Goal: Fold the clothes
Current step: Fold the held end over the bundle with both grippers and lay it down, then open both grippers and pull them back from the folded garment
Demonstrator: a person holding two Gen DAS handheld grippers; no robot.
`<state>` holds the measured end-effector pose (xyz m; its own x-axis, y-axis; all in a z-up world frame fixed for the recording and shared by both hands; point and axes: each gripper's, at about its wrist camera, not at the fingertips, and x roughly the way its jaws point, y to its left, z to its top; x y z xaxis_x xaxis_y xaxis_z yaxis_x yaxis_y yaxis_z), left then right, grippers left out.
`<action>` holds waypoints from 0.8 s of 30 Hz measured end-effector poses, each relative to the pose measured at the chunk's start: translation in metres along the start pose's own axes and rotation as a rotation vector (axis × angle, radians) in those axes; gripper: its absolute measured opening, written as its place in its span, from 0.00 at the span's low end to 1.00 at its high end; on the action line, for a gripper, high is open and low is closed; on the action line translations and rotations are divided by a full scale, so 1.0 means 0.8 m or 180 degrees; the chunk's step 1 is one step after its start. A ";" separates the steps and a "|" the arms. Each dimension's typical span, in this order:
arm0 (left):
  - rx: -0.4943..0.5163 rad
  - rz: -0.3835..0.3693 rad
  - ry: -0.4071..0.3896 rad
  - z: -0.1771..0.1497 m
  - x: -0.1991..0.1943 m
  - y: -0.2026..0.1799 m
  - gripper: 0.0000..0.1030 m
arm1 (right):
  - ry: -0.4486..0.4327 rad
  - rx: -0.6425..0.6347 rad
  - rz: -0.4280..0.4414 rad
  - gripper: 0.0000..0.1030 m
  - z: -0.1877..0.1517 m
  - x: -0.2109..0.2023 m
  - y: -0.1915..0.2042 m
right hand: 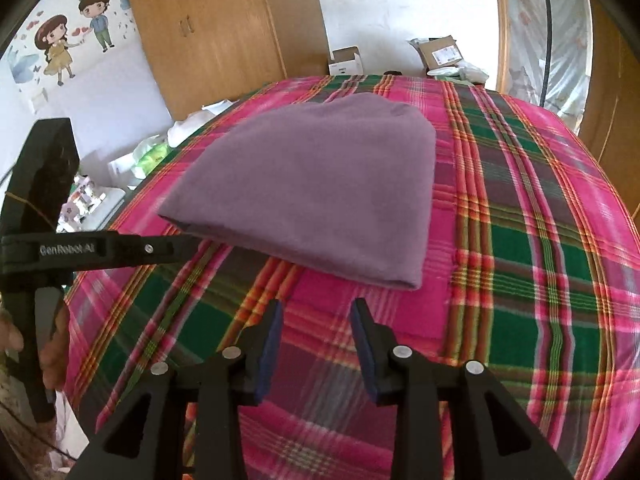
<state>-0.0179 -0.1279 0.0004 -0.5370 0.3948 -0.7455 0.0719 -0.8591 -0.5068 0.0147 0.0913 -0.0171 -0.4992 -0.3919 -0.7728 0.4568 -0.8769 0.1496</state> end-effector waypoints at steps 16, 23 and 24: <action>0.0561 0.0947 -0.0366 -0.025 0.025 -0.041 0.33 | 0.0011 0.0269 -0.0707 0.57 -0.007 0.017 0.014; 0.0703 0.1173 -0.0529 -0.022 0.033 -0.045 0.33 | -0.0045 0.0329 -0.0855 0.68 -0.003 0.024 0.007; 0.0736 0.1213 -0.0545 -0.023 0.034 -0.047 0.33 | -0.0042 0.0329 -0.0855 0.69 -0.002 0.025 0.006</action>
<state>-0.0194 -0.0787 -0.0088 -0.6409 -0.0052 -0.7676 0.1121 -0.9899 -0.0868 0.0081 0.0799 -0.0325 -0.6020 -0.1446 -0.7853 0.2298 -0.9732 0.0031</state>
